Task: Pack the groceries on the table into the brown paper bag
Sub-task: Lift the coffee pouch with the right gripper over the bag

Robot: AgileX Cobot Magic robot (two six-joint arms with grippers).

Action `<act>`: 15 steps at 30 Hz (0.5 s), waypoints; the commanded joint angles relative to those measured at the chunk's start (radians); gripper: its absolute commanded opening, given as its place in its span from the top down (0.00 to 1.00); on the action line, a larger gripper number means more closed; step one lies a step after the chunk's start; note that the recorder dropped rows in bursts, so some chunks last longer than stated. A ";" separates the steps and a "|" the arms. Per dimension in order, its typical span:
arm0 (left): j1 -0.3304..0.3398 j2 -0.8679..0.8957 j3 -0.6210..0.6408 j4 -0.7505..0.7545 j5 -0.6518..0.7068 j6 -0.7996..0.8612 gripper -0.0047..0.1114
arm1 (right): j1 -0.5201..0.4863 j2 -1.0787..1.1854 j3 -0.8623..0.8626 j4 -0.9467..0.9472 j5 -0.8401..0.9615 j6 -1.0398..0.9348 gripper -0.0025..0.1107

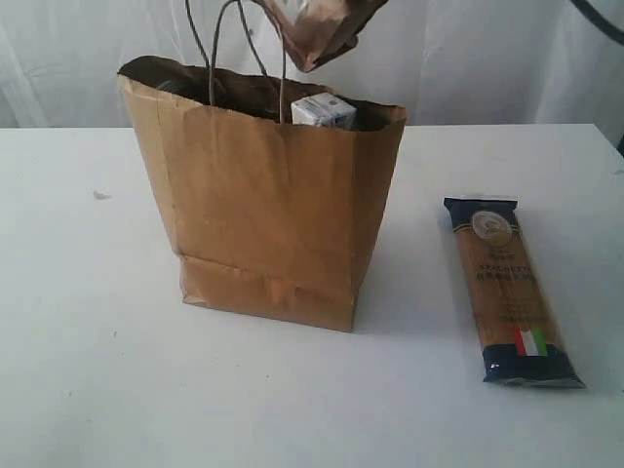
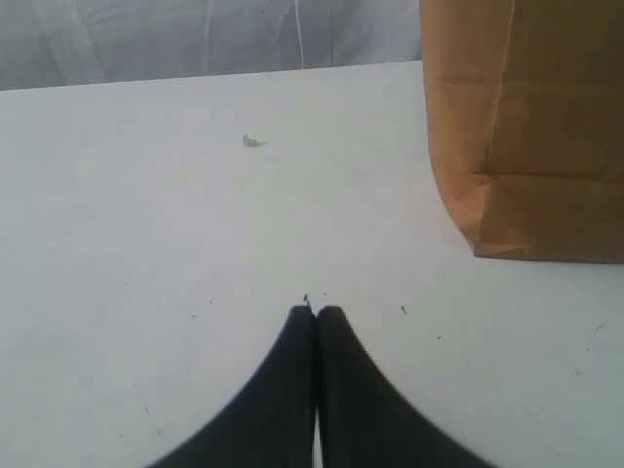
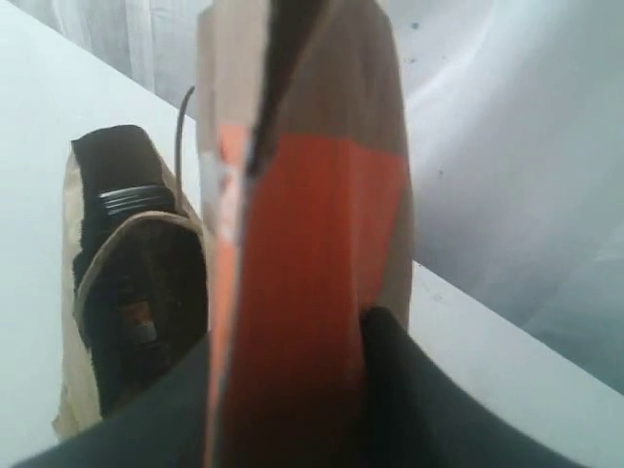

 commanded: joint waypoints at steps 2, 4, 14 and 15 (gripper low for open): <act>0.003 -0.005 0.004 -0.003 -0.005 0.003 0.96 | 0.056 -0.013 -0.015 0.037 -0.030 -0.062 0.98; 0.003 -0.005 0.004 -0.003 -0.005 0.003 0.96 | 0.070 -0.015 -0.015 0.037 -0.030 -0.064 0.98; 0.003 -0.005 0.004 -0.003 -0.005 0.003 0.96 | 0.113 -0.006 -0.015 0.061 -0.017 -0.072 0.98; 0.003 -0.005 0.004 -0.003 -0.005 0.003 0.96 | 0.113 -0.003 -0.015 0.061 -0.009 -0.074 0.98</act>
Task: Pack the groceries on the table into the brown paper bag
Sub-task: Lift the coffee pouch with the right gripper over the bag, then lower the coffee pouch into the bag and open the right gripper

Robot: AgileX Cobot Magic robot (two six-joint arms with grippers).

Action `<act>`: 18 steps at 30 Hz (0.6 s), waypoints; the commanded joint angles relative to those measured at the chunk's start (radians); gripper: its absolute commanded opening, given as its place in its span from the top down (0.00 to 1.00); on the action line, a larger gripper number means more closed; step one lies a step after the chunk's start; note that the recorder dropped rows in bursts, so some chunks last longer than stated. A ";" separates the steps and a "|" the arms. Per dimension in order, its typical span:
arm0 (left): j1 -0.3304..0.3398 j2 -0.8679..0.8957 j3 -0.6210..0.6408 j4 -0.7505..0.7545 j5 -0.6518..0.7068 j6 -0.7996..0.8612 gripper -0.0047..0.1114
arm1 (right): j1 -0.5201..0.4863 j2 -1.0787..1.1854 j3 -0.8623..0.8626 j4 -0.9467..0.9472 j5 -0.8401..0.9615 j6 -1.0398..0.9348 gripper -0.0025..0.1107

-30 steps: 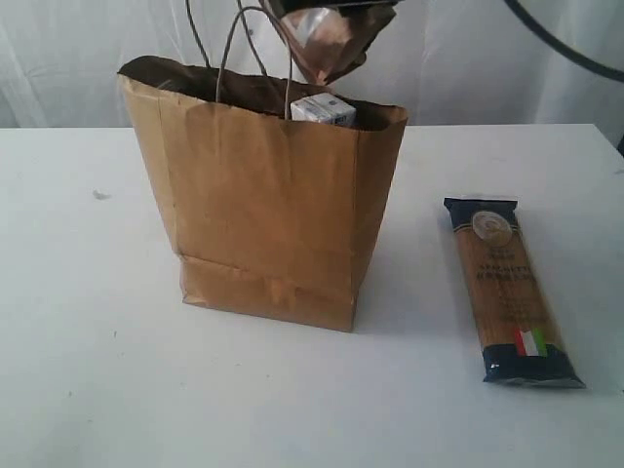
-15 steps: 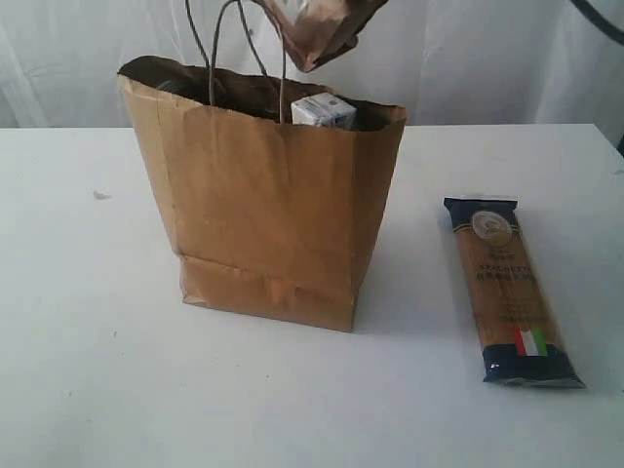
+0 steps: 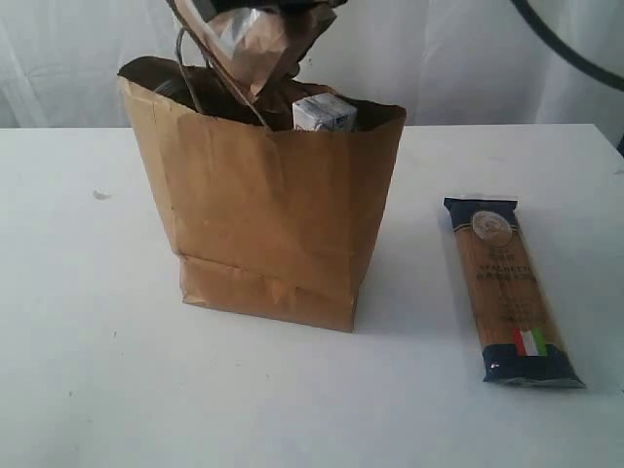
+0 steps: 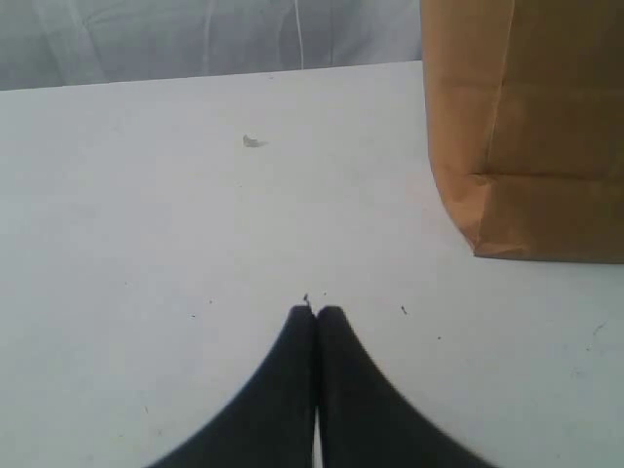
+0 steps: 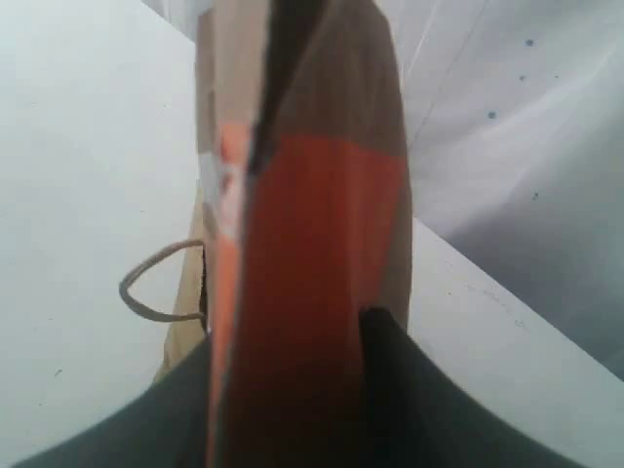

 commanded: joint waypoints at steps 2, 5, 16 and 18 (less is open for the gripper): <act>0.003 -0.005 0.004 -0.003 -0.005 0.003 0.96 | 0.005 0.009 -0.015 0.005 0.002 -0.028 0.98; 0.003 -0.005 0.004 -0.003 -0.005 0.003 0.96 | 0.005 0.029 -0.015 0.005 0.026 -0.034 0.98; 0.003 -0.005 0.004 -0.003 -0.005 0.003 0.96 | 0.001 0.108 -0.053 -0.025 0.074 -0.034 0.98; 0.003 -0.005 0.004 -0.003 -0.005 0.003 0.96 | 0.001 0.137 -0.103 -0.023 0.102 -0.034 0.98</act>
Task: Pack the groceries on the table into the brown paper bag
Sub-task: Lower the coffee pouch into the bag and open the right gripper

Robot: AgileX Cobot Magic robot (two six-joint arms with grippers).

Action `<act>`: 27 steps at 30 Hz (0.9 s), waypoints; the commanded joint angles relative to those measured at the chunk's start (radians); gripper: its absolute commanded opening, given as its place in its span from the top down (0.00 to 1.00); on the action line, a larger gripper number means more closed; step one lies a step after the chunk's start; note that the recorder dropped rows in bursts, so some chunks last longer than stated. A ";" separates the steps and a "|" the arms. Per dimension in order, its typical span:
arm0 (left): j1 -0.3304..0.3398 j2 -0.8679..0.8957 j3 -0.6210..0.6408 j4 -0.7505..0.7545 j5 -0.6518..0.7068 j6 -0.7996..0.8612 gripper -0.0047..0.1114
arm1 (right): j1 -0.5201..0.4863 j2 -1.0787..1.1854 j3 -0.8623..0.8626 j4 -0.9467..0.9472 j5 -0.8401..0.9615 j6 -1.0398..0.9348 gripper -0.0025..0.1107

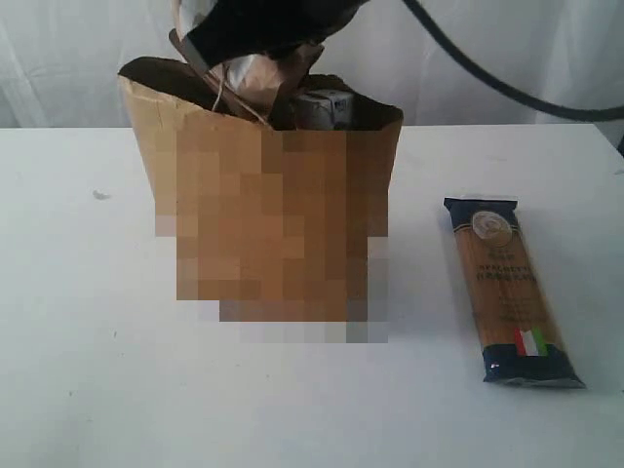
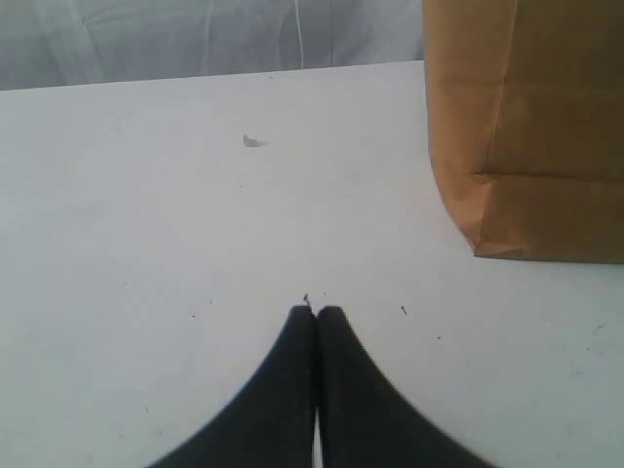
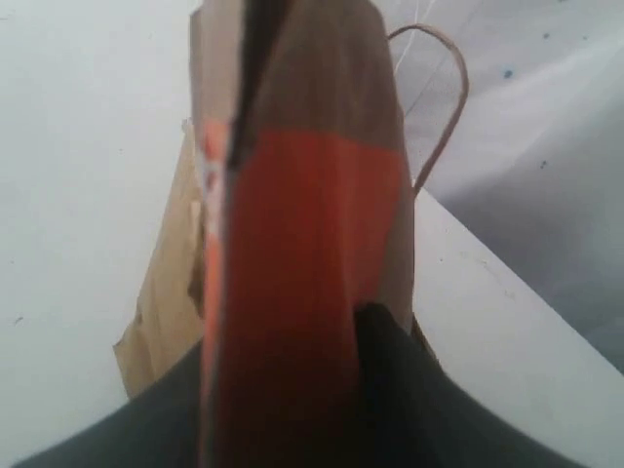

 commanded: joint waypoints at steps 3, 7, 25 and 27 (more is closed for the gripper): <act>0.003 -0.005 0.004 -0.003 -0.005 0.003 0.96 | -0.003 0.042 -0.105 0.010 0.062 0.003 0.98; 0.003 -0.005 0.004 -0.003 -0.005 0.003 0.96 | -0.003 0.044 -0.140 0.077 0.104 -0.042 0.98; 0.003 -0.005 0.004 -0.003 -0.005 0.003 0.96 | -0.005 0.109 -0.157 0.070 0.207 -0.114 0.98; 0.003 -0.005 0.004 -0.003 -0.005 0.003 0.96 | -0.005 0.127 -0.184 0.044 0.221 -0.072 0.98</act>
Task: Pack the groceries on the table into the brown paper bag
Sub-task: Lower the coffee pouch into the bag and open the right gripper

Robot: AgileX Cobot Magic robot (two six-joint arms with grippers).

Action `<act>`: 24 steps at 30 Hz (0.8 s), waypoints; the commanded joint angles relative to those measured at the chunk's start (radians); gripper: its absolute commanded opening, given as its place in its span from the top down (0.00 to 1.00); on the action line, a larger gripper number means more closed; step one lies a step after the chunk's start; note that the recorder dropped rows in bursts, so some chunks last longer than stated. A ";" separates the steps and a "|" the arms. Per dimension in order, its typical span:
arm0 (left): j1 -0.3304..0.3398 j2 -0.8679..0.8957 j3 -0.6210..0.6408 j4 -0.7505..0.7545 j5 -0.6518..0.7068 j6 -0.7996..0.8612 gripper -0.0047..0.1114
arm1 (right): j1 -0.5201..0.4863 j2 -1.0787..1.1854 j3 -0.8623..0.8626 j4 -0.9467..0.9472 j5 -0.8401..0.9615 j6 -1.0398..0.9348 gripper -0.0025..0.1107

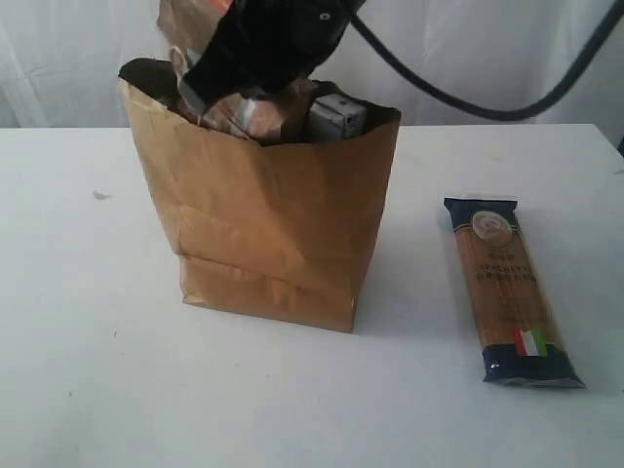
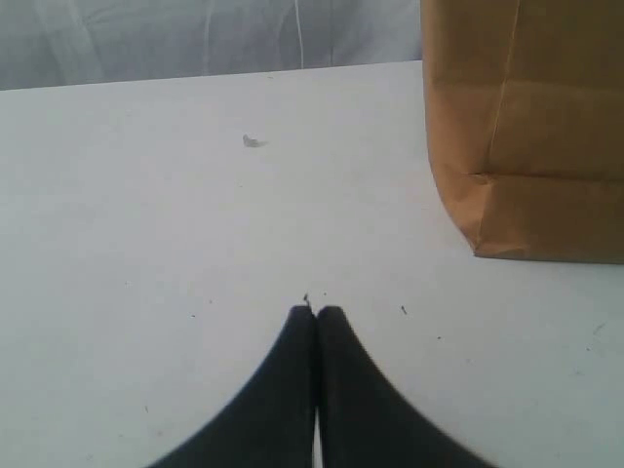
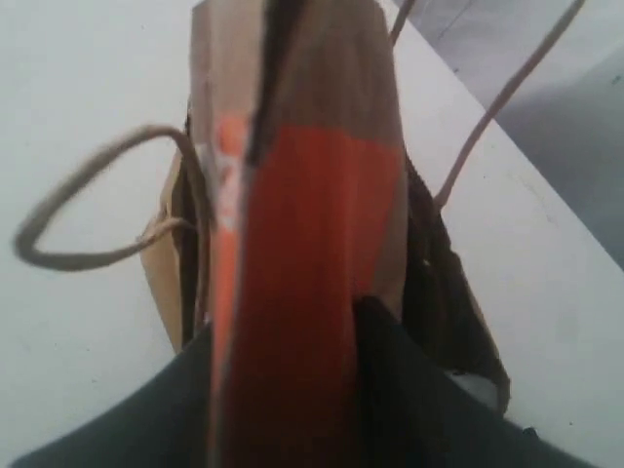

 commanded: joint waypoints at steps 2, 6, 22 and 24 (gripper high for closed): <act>0.003 -0.005 0.004 -0.003 -0.005 0.003 0.96 | -0.009 0.038 -0.080 -0.052 0.022 0.070 0.98; 0.003 -0.005 0.004 -0.003 -0.005 0.003 0.96 | -0.027 0.083 -0.149 -0.027 0.121 0.070 0.98; 0.003 -0.005 0.004 -0.003 -0.005 0.003 0.96 | -0.054 0.205 -0.258 0.077 0.268 -0.043 0.98; 0.003 -0.005 0.004 -0.003 -0.005 0.003 0.96 | -0.054 0.212 -0.258 0.071 0.268 -0.046 0.97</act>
